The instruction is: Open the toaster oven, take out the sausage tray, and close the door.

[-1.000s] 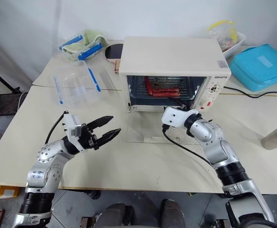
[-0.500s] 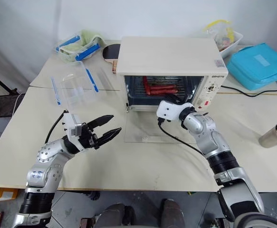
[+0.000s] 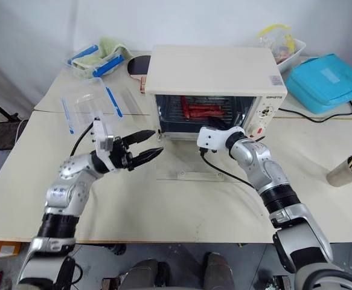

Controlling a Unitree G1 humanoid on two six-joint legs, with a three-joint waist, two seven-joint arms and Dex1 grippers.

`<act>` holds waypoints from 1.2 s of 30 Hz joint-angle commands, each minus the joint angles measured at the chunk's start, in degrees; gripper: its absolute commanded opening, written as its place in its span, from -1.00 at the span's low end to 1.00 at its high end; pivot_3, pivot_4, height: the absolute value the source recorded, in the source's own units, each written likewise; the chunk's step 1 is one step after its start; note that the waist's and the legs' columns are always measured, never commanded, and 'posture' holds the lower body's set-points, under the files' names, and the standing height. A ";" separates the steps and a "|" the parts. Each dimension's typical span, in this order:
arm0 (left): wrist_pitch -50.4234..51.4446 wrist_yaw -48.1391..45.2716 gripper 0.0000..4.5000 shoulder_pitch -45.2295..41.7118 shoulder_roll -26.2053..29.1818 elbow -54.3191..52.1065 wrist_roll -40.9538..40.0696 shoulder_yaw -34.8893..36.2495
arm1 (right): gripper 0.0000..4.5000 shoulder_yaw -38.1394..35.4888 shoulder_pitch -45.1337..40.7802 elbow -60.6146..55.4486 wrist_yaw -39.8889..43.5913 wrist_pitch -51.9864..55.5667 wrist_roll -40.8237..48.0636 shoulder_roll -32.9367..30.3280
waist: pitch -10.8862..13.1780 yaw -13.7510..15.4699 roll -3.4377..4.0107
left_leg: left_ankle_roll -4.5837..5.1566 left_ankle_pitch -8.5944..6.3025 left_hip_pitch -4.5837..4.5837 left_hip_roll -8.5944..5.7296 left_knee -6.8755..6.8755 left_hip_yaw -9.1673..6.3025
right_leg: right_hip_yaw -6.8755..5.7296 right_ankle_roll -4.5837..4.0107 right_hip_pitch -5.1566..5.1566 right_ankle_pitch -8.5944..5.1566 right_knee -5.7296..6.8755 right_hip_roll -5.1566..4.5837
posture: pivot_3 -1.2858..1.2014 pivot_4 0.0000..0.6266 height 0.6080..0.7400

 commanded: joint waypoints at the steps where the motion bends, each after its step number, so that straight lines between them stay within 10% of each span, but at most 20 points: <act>1: -1.86 -1.60 0.40 -5.99 -1.29 5.89 -0.22 0.31 | -0.99 -1.61 -0.67 -3.32 -1.81 -2.10 1.71 0.40 | 0.00 0.00 0.00 | 0.00 0.00 -0.02 -0.01 -0.01 0.00 | -0.03 0.00 -0.02 0.00 0.00 0.00 | 0.03 -0.52 1.00; 21: -3.59 -2.09 0.40 -15.05 -1.71 20.14 1.01 2.87 | -0.99 -8.62 20.88 -38.08 12.88 3.42 6.42 -6.98 | 0.05 0.21 -0.08 | 0.01 0.01 -0.12 -0.02 -0.19 0.00 | -0.40 0.00 -0.15 0.00 -0.12 -0.02 | 0.03 -0.52 1.00; 36: 17.56 0.66 0.40 0.31 2.76 0.45 -7.81 5.73 | -0.99 -10.21 36.56 -52.73 13.81 3.31 2.34 -7.88 | 0.05 0.67 -0.09 | 0.01 0.00 -0.08 -0.02 -0.01 -0.06 | -0.35 -0.01 -0.06 -0.01 -0.01 -0.07 | 0.03 -0.52 1.00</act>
